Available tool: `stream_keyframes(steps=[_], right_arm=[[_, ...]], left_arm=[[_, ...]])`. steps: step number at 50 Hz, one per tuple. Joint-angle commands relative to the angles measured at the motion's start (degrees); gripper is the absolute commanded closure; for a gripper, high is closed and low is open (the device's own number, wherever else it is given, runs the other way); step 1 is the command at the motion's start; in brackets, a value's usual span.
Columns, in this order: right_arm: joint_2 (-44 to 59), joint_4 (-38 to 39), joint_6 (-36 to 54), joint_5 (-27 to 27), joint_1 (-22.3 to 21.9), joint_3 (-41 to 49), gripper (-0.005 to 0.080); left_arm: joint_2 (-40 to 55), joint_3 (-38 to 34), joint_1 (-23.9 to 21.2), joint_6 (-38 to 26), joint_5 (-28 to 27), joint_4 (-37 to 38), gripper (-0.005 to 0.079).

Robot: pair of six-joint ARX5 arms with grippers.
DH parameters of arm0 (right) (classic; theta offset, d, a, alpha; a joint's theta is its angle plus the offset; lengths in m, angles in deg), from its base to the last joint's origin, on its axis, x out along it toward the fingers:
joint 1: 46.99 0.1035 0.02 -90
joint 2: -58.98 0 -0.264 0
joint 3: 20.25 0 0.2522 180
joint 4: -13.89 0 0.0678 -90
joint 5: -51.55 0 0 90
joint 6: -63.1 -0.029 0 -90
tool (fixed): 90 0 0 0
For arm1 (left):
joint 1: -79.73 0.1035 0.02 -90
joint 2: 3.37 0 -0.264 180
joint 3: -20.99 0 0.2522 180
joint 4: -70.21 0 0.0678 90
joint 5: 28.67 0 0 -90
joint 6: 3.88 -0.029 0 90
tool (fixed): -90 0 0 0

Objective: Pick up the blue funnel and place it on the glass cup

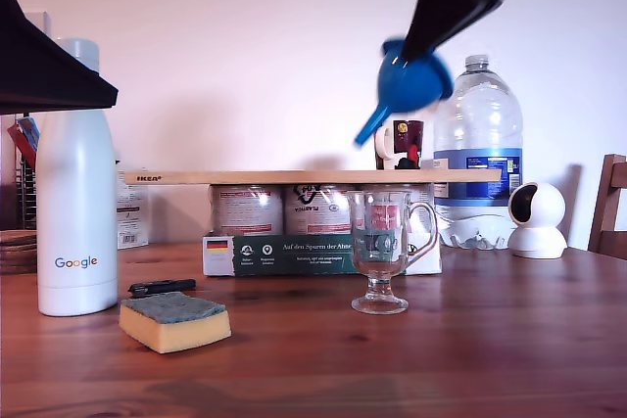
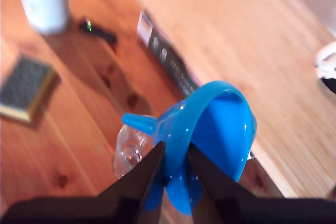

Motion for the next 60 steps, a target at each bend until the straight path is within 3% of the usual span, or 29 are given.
stream_keyframes(steps=[1,11,23,60], right_arm=[[0.33,1.92,1.07,-2.38,1.92,1.40,0.0765],[0.33,4.17,5.68,-11.47,5.66,2.05,0.0765],[0.35,4.00,9.35,-17.31,7.63,2.08,0.0765],[2.27,2.91,10.62,-17.18,7.91,2.51,0.0765]], left_arm=[[0.24,-0.96,-0.11,-0.50,0.02,-0.42,0.0766],[0.24,-0.96,-0.11,-0.50,0.02,-0.37,0.0766],[0.26,-0.96,-0.11,-0.52,0.02,-0.37,0.0766],[0.28,-0.96,-0.15,-2.86,-1.73,-1.77,0.0766]])
